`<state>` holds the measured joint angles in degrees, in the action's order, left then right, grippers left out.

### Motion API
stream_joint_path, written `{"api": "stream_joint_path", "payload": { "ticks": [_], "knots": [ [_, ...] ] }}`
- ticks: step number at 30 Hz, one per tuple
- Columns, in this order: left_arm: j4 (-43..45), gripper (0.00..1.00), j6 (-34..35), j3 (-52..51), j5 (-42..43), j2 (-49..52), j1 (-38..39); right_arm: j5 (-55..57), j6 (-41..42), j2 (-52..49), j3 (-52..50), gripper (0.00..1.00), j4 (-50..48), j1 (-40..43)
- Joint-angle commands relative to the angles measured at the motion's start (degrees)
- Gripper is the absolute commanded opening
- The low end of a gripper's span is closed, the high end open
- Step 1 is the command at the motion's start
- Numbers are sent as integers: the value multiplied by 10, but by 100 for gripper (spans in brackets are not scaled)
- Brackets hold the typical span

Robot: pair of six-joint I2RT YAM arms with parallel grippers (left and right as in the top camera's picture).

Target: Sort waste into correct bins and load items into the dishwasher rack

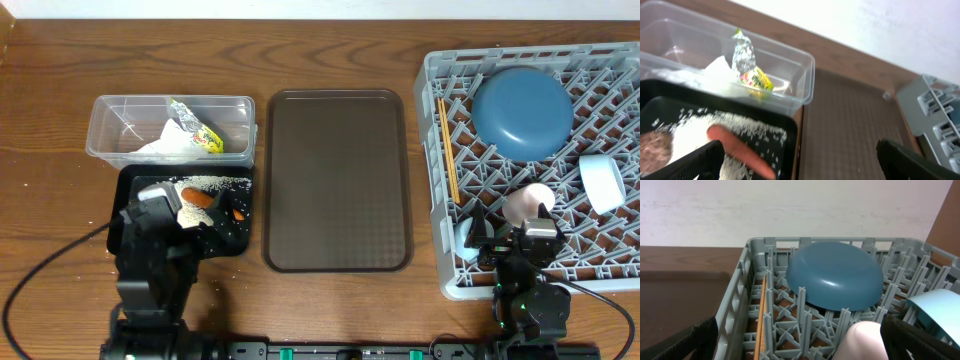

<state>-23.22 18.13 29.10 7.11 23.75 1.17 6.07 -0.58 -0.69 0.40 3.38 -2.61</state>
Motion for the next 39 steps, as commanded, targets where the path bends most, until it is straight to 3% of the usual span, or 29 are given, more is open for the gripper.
{"api": "stream_joint_path", "payload": {
  "ticks": [1, 6, 12, 21, 29, 39],
  "knots": [
    [68, 98, -3, -70, -3, -38, -2, 5, 8, 4, -1, 99, 1, -5],
    [204, 98, -3, -167, -3, -86, -2, 5, 8, 4, -1, 99, 1, -5],
    [277, 98, -3, -231, -3, -136, -2, 5, 8, 4, -1, 99, 1, -5],
    [279, 98, -3, -288, -26, -201, -2, 5, 8, 4, -1, 99, 1, -5],
    [209, 98, -14, -289, -50, -237, -2, 5, 8, 4, -1, 99, 1, -5],
    [193, 98, -186, -289, -48, -237, -1, 5, 8, 4, -1, 99, 1, -5]
  ]
}}
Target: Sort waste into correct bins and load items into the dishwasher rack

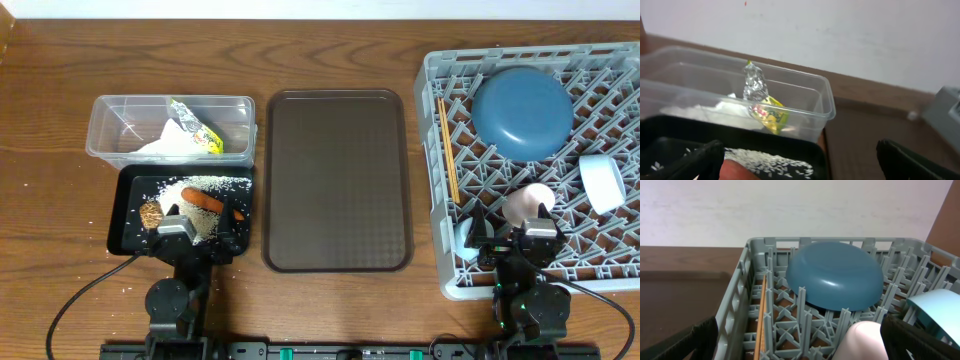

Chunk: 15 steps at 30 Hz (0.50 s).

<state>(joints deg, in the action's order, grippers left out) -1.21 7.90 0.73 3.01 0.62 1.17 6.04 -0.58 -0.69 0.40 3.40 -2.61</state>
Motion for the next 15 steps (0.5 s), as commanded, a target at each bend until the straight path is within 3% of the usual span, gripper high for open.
{"api": "stream_joint_path", "payload": {
  "ticks": [1, 4, 15],
  "knots": [
    [-27, 98, -100, -5, -7, -5, -1, 6, 8, 4, -1, 99, 1, -5],
    [-27, 98, -133, -5, -7, -5, -1, 6, 8, 4, -1, 99, 1, -5],
    [-27, 98, -134, -5, -10, -5, 30, 6, 8, 4, -1, 99, 1, -5]
  ]
}}
